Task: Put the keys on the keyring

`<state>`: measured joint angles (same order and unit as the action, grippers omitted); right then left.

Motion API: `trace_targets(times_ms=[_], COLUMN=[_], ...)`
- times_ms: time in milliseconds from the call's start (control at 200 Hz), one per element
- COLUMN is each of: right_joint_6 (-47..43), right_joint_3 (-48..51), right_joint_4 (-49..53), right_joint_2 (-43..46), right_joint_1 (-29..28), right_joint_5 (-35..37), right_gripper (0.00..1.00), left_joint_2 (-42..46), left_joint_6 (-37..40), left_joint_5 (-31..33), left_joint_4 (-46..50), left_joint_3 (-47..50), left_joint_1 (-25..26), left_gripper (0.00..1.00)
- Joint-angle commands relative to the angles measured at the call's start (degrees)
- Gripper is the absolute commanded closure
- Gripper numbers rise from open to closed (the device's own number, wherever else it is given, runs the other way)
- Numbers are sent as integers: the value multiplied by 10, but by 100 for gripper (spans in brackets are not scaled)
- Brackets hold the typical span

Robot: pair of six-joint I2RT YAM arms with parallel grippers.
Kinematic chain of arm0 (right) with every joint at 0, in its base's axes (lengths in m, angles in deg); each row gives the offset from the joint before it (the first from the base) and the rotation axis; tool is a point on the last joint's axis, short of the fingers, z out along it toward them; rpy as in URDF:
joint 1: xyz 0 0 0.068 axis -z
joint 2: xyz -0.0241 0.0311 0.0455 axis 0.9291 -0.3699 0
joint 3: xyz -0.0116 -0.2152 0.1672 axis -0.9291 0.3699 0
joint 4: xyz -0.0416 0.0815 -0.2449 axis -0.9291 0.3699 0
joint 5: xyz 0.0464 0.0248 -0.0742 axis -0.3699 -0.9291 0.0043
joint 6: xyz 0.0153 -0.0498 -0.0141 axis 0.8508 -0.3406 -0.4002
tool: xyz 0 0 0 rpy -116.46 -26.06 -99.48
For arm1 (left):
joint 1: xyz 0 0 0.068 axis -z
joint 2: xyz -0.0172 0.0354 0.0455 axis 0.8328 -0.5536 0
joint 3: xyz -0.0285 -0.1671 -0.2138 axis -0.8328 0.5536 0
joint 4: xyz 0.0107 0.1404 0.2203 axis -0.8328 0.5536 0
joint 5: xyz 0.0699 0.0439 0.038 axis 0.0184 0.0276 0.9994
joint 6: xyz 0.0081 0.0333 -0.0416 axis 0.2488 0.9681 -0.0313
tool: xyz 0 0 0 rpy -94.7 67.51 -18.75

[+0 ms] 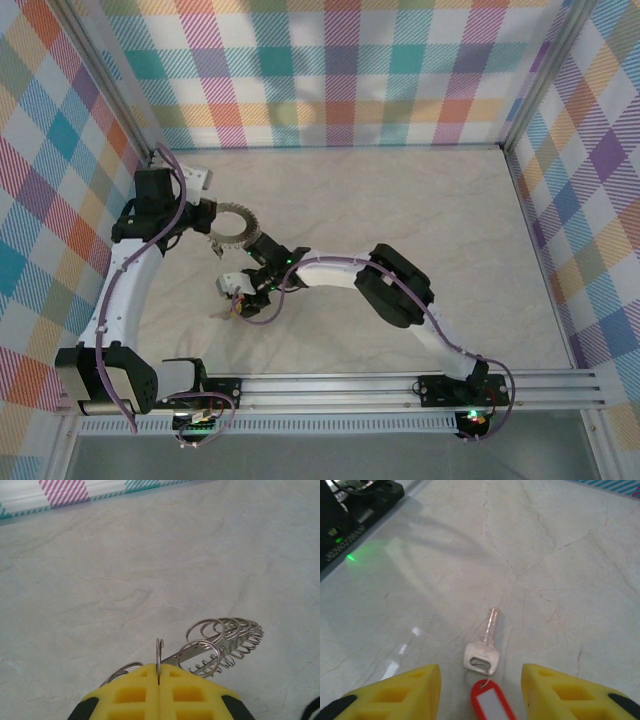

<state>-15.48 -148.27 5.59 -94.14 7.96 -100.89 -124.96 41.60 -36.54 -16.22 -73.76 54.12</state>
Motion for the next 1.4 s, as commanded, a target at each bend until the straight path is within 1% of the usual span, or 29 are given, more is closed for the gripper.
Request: trace_targets(times_ms=[0,115,185,235,280,320,375,510,615,875,1000,1090,1260,1395], right_joint_6=[-29,-52,-61,-59,-52,-40,-23,-31,-42,-35,-40,-33,-3,39], right_joint_3=[-51,-45,-71,-112,-140,-150,-152,-174,-169,-153,-136,-96,-14,95], right_joint_4=[98,134,180,232,258,261,257,313,342,342,372,371,348,309], right_joint_2=[-15,-11,-23,-43,-57,-62,-64,-73,-75,-75,-72,-51,13,91], right_joint_1=[-8,-12,-13,-15,-15,-16,-16,-15,-16,-16,-16,-14,7,44], right_joint_5=[11,27,28,34,43,53,61,37,40,46,68,76,86,91], right_gripper=[55,53,50,52,57,61,62,62,63,64,64,65,64,65], left_joint_2=[8,10,8,8,8,9,10,16,17,12,12,15,22,22], left_joint_6=[-15,-13,-10,-9,-7,-4,0,11,14,14,13,12,2,-4], left_joint_5=[-18,-26,-36,-38,-40,-42,-42,-42,-39,-47,-53,-59,-75,-85], left_joint_4=[-15,-7,-3,-3,-1,2,7,16,18,17,14,13,-3,-11], left_joint_3=[10,8,5,3,2,1,0,3,7,4,3,6,23,31], left_joint_1=[-16,-32,-40,-42,-42,-42,-42,-43,-44,-45,-45,-45,-45,-45], left_gripper=[100,100,100,100,100,100,100,100,100,100,100,100,100,100])
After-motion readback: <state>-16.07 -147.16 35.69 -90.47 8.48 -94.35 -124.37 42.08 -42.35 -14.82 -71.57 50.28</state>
